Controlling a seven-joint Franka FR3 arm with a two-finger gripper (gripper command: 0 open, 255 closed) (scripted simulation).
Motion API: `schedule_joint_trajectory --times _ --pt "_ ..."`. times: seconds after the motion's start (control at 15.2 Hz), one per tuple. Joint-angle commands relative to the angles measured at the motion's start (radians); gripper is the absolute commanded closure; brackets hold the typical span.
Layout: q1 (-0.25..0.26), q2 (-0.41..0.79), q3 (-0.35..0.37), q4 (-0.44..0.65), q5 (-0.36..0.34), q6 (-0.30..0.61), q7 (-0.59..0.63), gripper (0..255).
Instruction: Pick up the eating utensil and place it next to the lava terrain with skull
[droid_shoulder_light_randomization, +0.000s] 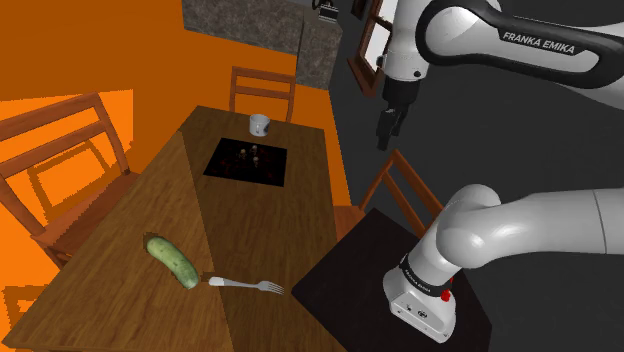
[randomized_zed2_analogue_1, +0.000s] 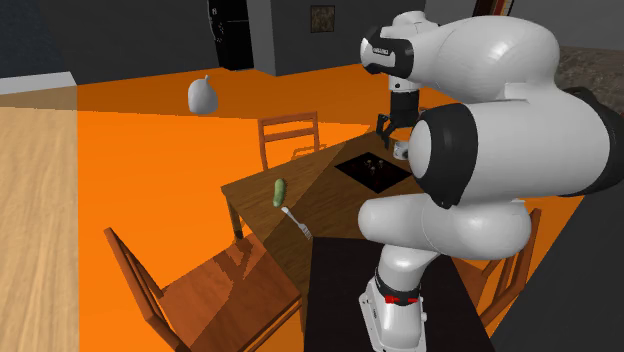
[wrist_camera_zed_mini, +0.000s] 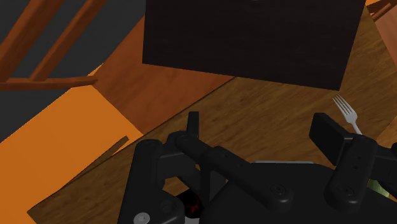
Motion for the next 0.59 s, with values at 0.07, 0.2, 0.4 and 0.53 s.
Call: schedule_joint_trajectory --times 0.07,0.2,0.4,0.53 --pt "0.007 0.004 0.009 -0.025 0.013 0.029 0.009 0" --pt "0.023 0.015 0.026 -0.071 0.038 0.087 0.027 0" --pt "0.049 0.043 0.055 -0.134 0.076 0.179 0.052 0" --pt "0.067 0.069 0.075 -0.170 0.102 0.244 0.068 0"
